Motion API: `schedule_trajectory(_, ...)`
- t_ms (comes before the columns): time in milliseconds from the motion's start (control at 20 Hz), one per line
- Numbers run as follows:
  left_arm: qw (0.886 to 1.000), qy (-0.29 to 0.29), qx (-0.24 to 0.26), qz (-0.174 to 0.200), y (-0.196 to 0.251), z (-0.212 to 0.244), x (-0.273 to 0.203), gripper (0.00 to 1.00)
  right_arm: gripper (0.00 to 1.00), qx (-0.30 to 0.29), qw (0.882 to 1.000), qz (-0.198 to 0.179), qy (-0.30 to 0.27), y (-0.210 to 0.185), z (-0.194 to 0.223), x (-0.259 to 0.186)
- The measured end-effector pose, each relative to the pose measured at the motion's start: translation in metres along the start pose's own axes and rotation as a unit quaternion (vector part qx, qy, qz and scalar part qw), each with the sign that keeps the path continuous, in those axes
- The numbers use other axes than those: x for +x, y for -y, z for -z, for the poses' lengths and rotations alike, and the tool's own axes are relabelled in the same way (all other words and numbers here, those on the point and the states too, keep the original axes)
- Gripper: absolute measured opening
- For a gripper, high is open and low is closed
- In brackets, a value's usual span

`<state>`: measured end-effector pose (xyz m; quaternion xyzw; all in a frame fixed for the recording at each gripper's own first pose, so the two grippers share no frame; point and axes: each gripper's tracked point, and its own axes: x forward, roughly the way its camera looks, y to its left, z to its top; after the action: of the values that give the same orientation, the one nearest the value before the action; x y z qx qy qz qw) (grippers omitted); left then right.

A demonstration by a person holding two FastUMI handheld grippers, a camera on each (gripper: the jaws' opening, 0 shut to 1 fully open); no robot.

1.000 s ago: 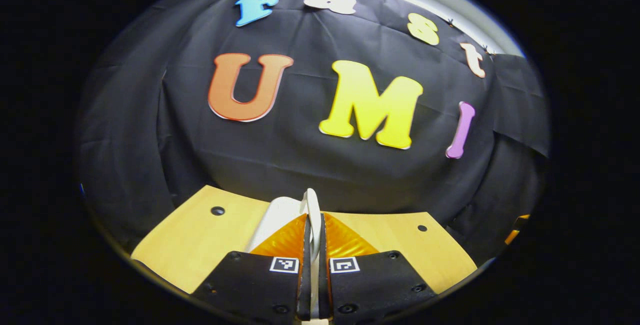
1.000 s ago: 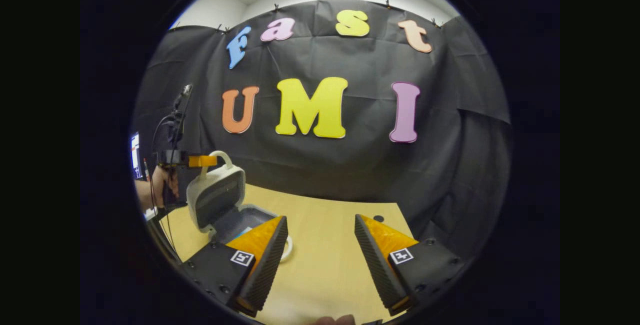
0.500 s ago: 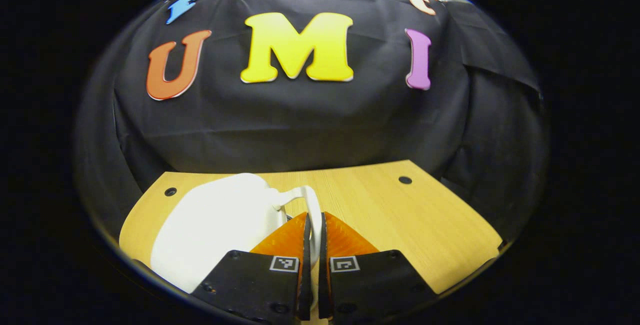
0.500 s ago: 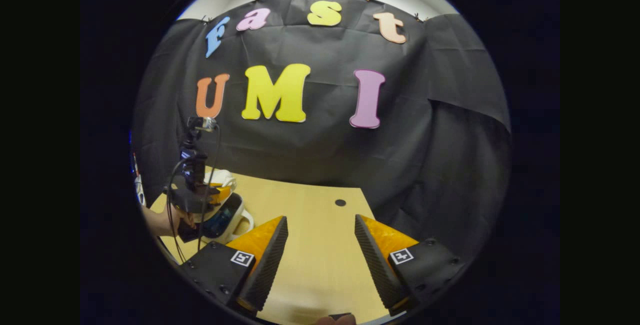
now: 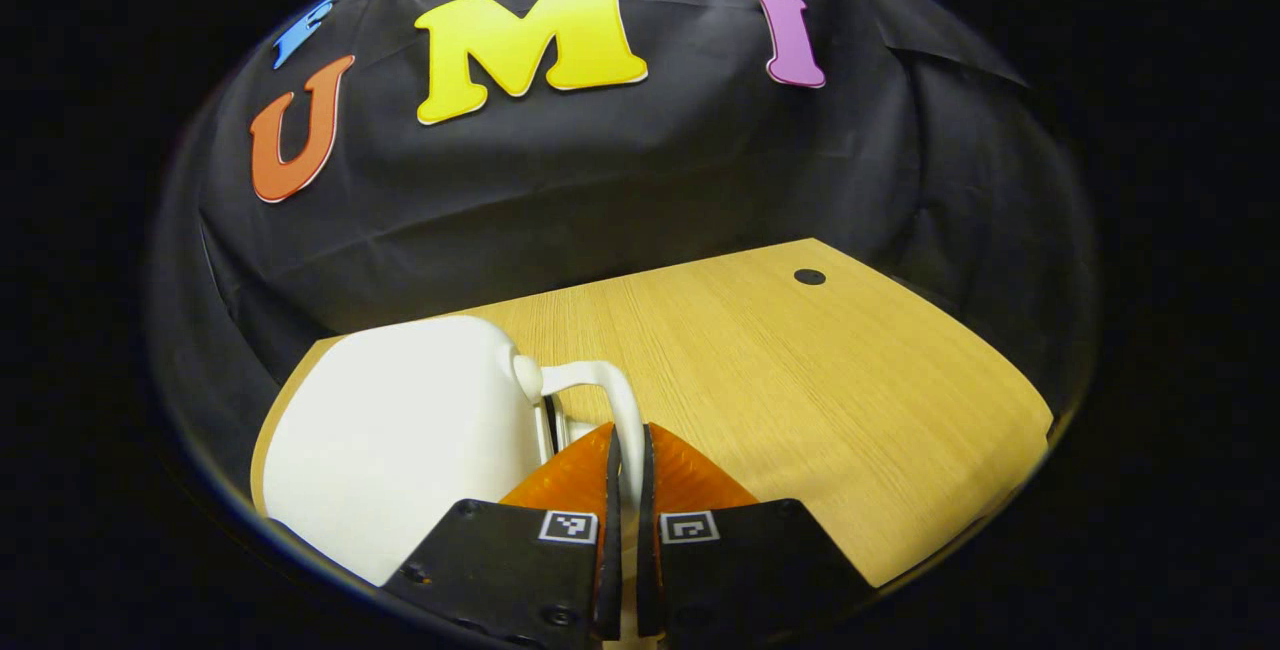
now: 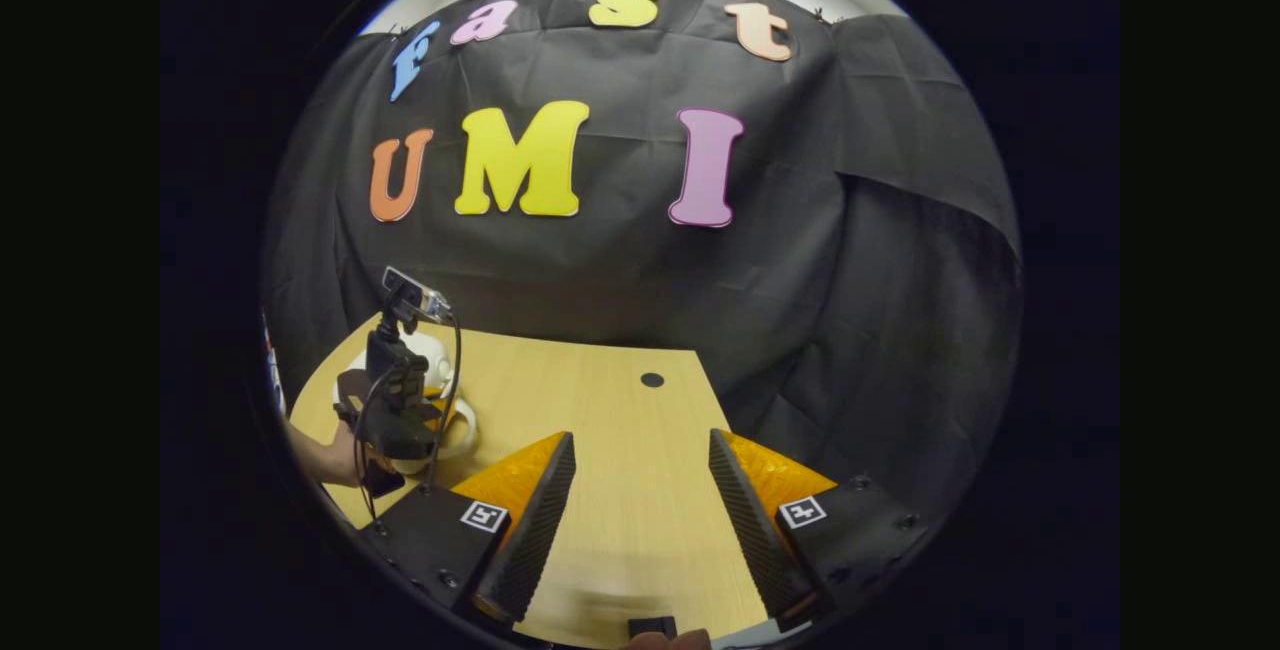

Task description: First open the suitcase, pack the skin care products into it, and then close the suitcase.

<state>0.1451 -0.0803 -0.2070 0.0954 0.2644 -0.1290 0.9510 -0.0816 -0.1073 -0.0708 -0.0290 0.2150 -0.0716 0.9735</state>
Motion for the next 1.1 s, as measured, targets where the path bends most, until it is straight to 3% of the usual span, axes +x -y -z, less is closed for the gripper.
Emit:
schedule_trajectory(200, 1.0, -0.007, -0.01, -0.003, 0.003, 0.008, 0.004, 0.1, 0.8, 0.001, 1.0, -0.016, -0.003, -0.009, -0.001, 0.008)
schedule_trajectory(400, 0.999, -0.028, -0.038, 0.013, 0.012, 0.013, 0.005, 0.27, 0.8, -0.006, 1.0, -0.031, 0.002, -0.016, -0.006, 0.015)
schedule_trajectory(500, 0.998, -0.023, -0.053, 0.022, 0.02, 0.006, -0.002, 0.41, 0.8, -0.005, 0.999, -0.039, 0.008, -0.02, -0.012, 0.02)
schedule_trajectory(600, 0.997, -0.015, -0.075, 0.019, 0.019, -0.005, -0.019, 0.7, 0.78, -0.001, 0.999, -0.052, 0.016, -0.029, -0.022, 0.027)
schedule_trajectory(650, 0.996, -0.01, -0.087, 0.021, 0.019, -0.013, -0.03, 0.94, 0.8, 0.003, 0.998, -0.058, 0.024, -0.034, -0.03, 0.031)
schedule_trajectory(950, 0.988, 0.114, -0.105, -0.026, -0.03, -0.12, -0.111, 0.94, 0.8, 0.012, 0.986, -0.114, 0.118, -0.08, -0.116, 0.044)
schedule_trajectory(1100, 0.979, 0.17, -0.101, -0.054, -0.055, -0.165, -0.146, 0.95, 0.8, 0.03, 0.981, -0.121, 0.151, -0.093, -0.145, 0.047)
